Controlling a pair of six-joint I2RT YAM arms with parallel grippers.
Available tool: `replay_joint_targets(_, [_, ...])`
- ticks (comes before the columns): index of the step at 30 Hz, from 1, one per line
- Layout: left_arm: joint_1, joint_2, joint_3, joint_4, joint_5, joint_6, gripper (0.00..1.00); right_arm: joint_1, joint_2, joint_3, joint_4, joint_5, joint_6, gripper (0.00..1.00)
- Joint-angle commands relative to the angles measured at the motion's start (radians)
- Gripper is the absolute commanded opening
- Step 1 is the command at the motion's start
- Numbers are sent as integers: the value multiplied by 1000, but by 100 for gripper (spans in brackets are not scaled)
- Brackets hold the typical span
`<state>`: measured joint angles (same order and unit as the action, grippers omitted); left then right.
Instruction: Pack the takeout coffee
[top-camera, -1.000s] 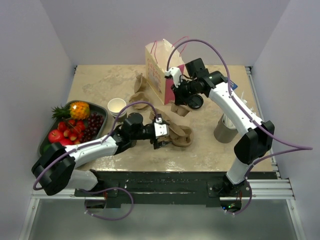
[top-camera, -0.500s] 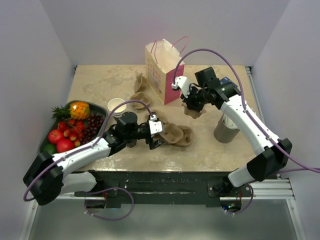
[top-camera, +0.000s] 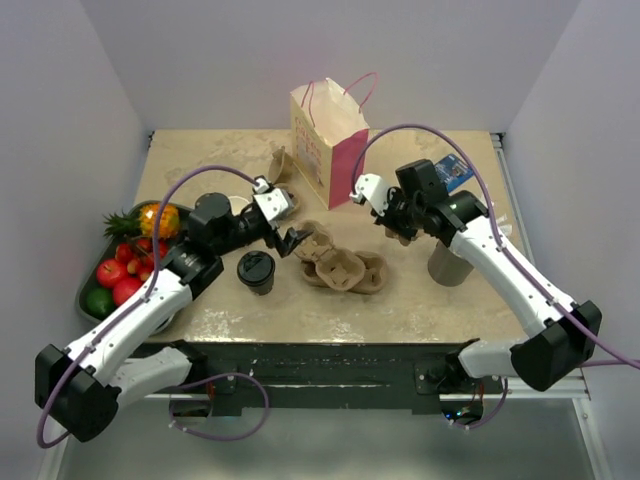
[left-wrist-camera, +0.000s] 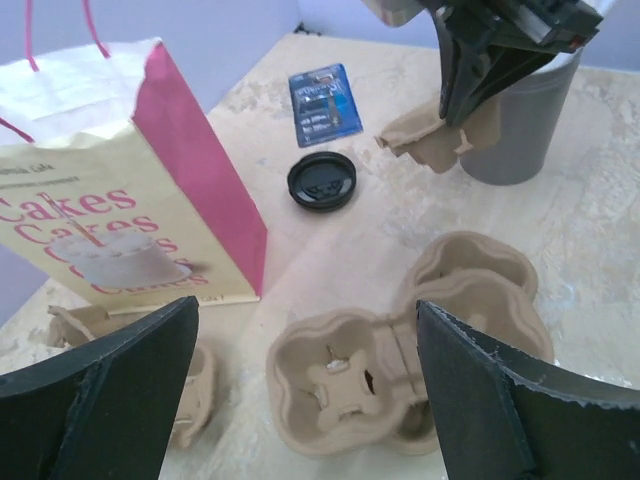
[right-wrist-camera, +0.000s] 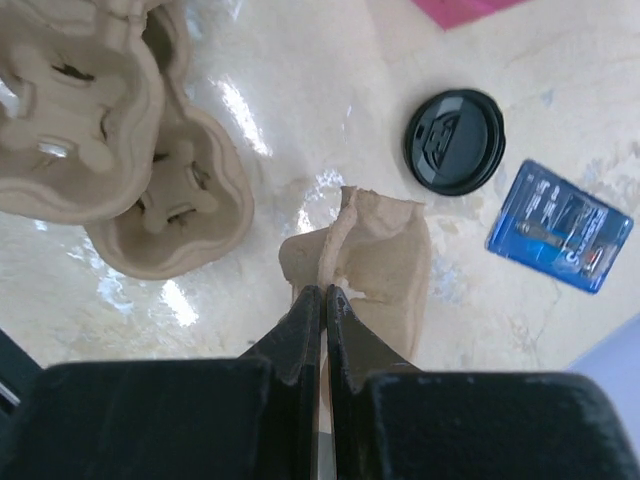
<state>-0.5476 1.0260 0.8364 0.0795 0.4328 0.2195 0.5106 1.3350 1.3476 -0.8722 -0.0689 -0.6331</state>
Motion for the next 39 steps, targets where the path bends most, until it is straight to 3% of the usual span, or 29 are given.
replay_joint_targets(1, [0, 34, 27, -133, 53, 46, 91, 3, -31, -106, 124, 123, 42, 0])
replay_joint_targets(5, [0, 101, 47, -158, 66, 84, 83, 2, -22, -162, 171, 130, 122, 0])
replay_joint_targets(6, [0, 150, 65, -191, 67, 78, 81, 0, -8, -157, 174, 133, 140, 8])
replay_joint_targets(7, [0, 176, 85, -210, 73, 67, 78, -3, -4, -151, 173, 127, 160, 22])
replay_joint_targets(8, [1, 199, 120, -222, 78, 54, 73, -4, -3, -131, 171, 117, 194, 42])
replay_joint_targets(11, [-3, 264, 148, -224, 67, -23, 68, -9, -11, -69, 138, -7, 243, 57])
replay_joint_targets(17, [-6, 333, 145, -210, 81, -113, 66, -9, 3, -86, 113, -366, 347, 57])
replay_joint_targets(20, [-6, 345, 116, -164, 121, -172, 66, -9, 41, -137, 142, -452, 403, 57])
replay_joint_targets(25, [-6, 382, 107, -121, 100, -195, 58, -7, 118, -151, 168, -482, 454, 59])
replay_joint_targets(32, [-8, 451, 130, -121, 124, -181, 57, -9, 194, -134, 165, -468, 495, 61])
replay_joint_targets(39, [-6, 453, 109, -115, 127, -166, 62, -9, 217, -183, 187, -505, 544, 57])
